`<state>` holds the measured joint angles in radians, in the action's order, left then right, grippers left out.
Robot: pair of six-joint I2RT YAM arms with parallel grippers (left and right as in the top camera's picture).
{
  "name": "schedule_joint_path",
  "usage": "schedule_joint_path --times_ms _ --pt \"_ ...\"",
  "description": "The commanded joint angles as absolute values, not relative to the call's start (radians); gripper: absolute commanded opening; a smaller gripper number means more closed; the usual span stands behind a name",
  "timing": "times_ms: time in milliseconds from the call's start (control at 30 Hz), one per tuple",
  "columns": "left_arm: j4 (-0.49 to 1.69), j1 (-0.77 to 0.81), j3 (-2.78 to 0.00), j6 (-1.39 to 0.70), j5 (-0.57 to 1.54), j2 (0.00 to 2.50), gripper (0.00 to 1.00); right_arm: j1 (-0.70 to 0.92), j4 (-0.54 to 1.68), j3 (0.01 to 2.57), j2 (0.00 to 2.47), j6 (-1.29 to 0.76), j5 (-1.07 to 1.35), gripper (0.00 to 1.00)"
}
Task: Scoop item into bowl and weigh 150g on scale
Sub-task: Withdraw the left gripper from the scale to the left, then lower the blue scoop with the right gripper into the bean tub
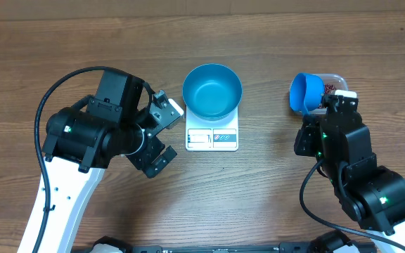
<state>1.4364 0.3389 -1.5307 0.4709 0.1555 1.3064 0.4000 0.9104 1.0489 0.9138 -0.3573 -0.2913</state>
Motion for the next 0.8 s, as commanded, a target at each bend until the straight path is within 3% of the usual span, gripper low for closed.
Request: schedule_joint_path --times_ms 0,433,767 --pt "1.431 0.341 -1.552 0.470 0.150 1.296 1.00 0.404 0.911 1.082 0.906 -0.308 -0.286 0.04" --pt "1.416 0.341 -1.552 0.471 0.157 1.296 1.00 0.403 0.938 1.082 0.910 -0.297 -0.311 0.04" --pt "1.416 0.341 -1.552 0.471 0.157 1.296 0.99 0.392 1.005 1.201 1.008 -0.161 -0.340 0.04"
